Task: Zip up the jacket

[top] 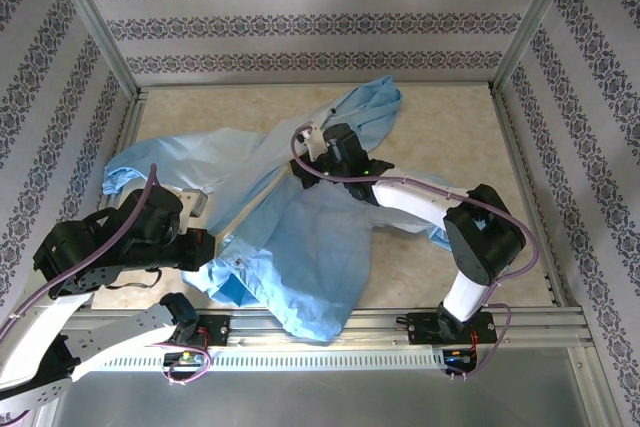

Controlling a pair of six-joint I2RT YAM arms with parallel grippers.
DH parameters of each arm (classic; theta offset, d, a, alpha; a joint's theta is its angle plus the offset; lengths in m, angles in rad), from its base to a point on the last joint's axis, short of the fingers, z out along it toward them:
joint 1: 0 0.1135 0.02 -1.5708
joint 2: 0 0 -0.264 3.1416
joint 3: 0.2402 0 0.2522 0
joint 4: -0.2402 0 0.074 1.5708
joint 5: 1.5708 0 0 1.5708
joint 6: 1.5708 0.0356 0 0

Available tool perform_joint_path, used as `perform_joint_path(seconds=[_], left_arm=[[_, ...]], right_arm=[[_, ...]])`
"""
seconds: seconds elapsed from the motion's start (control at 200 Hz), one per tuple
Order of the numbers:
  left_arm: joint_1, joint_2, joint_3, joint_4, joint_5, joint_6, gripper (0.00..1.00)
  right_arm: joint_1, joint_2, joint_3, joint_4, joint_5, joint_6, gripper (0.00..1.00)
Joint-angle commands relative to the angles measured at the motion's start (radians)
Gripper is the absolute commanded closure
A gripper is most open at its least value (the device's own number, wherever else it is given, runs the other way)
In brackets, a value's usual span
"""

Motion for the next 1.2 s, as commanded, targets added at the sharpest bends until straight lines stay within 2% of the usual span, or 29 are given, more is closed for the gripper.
perform_joint_path(seconds=[0.0, 0.345, 0.465, 0.64, 0.914, 1.194], left_arm=[[0.003, 0.010, 0.059, -0.109, -0.027, 0.039, 1.00], [0.013, 0.196, 0.226, -0.215, -0.224, 0.101, 1.00], [0.068, 0.278, 0.303, -0.225, -0.277, 0.170, 1.00], [0.190, 0.344, 0.382, -0.146, -0.247, 0.295, 1.00], [0.367, 0.375, 0.400, -0.055, -0.151, 0.451, 1.00], [0.430, 0.327, 0.365, 0.025, -0.091, 0.562, 1.00]], right_arm=[[-0.083, 0.020, 0.052, -0.037, 0.095, -0.042, 1.00], [-0.277, 0.046, 0.145, -0.066, 0.090, -0.066, 1.00], [-0.324, 0.045, 0.157, -0.068, 0.096, -0.079, 1.00], [-0.371, 0.027, 0.169, -0.085, 0.121, -0.123, 1.00], [-0.455, 0.041, 0.200, -0.102, 0.137, -0.157, 1.00], [-0.513, 0.072, 0.221, -0.114, 0.145, -0.183, 1.00]])
